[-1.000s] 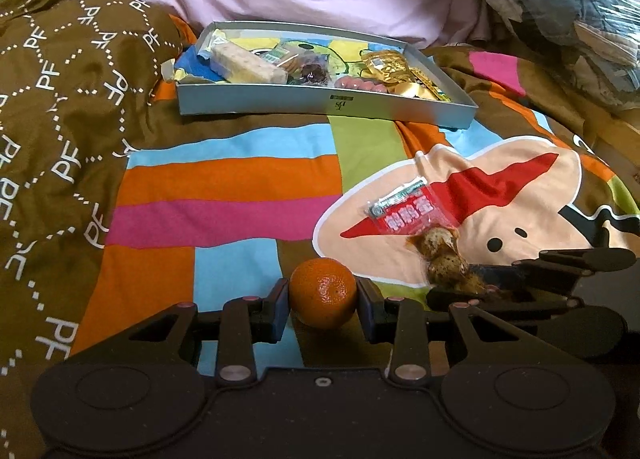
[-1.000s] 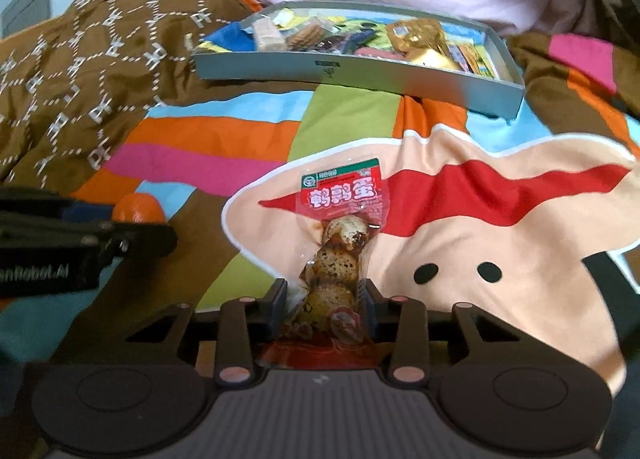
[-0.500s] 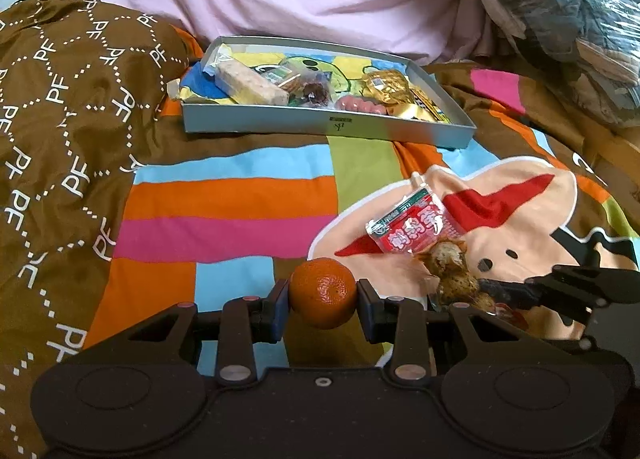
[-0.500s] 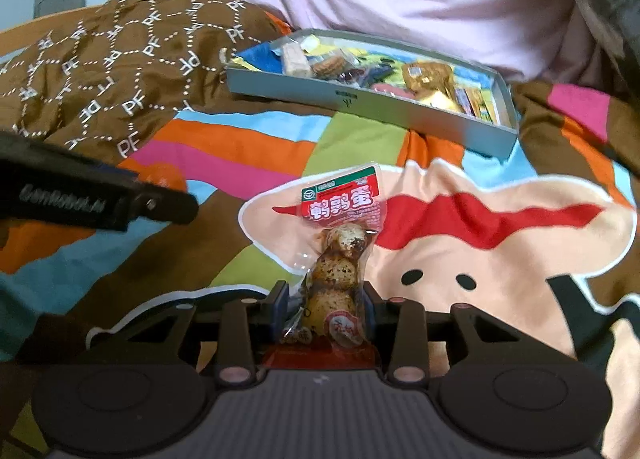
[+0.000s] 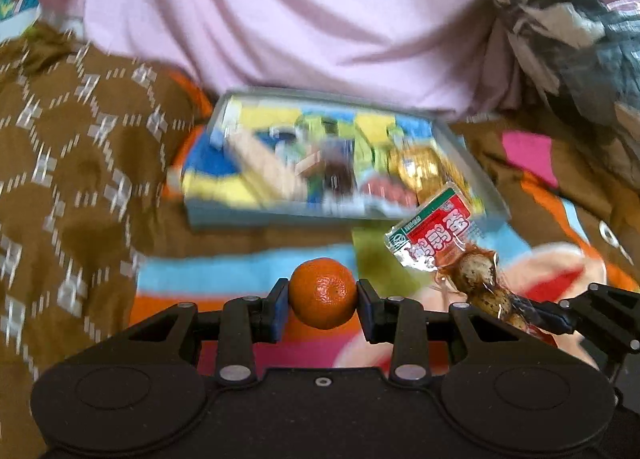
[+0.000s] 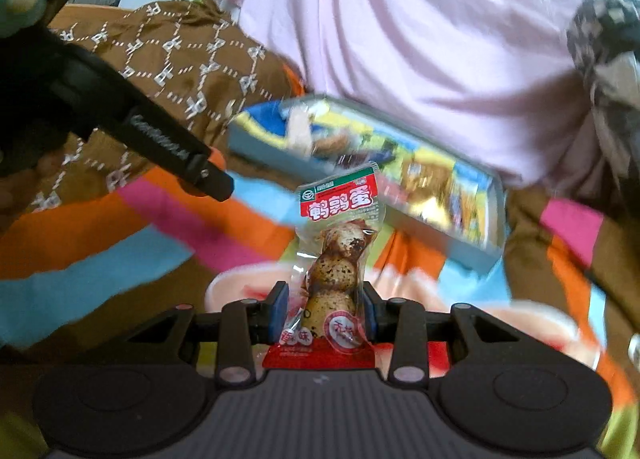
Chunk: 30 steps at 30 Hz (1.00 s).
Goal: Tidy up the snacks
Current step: 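Lift and carry the orange and quail-egg packet over the tray with both tools, then open both tools to drop the orange and egg packet into the tray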
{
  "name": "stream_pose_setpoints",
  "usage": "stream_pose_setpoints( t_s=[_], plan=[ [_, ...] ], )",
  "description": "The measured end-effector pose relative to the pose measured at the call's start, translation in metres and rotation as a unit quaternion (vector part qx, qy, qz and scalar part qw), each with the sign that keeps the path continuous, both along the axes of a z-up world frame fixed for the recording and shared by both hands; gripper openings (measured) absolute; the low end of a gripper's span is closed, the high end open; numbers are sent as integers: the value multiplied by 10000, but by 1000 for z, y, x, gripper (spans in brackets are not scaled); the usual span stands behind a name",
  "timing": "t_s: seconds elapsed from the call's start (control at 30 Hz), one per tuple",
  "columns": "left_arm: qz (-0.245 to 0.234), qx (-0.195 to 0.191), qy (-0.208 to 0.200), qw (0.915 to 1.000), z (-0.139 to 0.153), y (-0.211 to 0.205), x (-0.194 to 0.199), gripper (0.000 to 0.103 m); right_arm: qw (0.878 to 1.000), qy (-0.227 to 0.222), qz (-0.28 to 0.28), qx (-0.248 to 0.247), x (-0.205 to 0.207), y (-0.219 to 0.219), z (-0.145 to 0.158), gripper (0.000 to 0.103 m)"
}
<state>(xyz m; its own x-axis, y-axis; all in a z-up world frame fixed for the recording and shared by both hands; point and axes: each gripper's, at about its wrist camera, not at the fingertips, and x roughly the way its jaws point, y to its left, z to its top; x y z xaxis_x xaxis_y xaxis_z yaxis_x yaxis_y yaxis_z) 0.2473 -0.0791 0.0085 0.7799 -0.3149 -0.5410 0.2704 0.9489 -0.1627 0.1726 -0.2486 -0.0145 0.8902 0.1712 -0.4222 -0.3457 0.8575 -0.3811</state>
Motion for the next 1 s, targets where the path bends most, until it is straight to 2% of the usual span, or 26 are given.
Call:
stream_pose_setpoints(
  t_s=[0.1, 0.27, 0.37, 0.5, 0.67, 1.0],
  plan=[
    [21, 23, -131, 9999, 15, -5, 31, 37, 9998, -182, 39, -87, 25, 3, 16, 41],
    [43, 89, -311, 9995, 35, -11, 92, 37, 9998, -182, -20, -37, 80, 8, 39, 41],
    [110, 86, -382, 9992, 41, -7, 127, 37, 9998, -181, -121, -26, 118, 12, 52, 41],
    [332, 80, -300, 9990, 42, -3, 169, 37, 9991, -91, -324, 244, 166, 12, 70, 41],
    [441, 212, -197, 9986, 31, -7, 196, 37, 9980, -1, -432, 466, 202, 13, 74, 41],
    [449, 347, 43, 9984, 5, -22, 221, 37, 9971, 360, -463, 494, 221, 15, 50, 42]
  ],
)
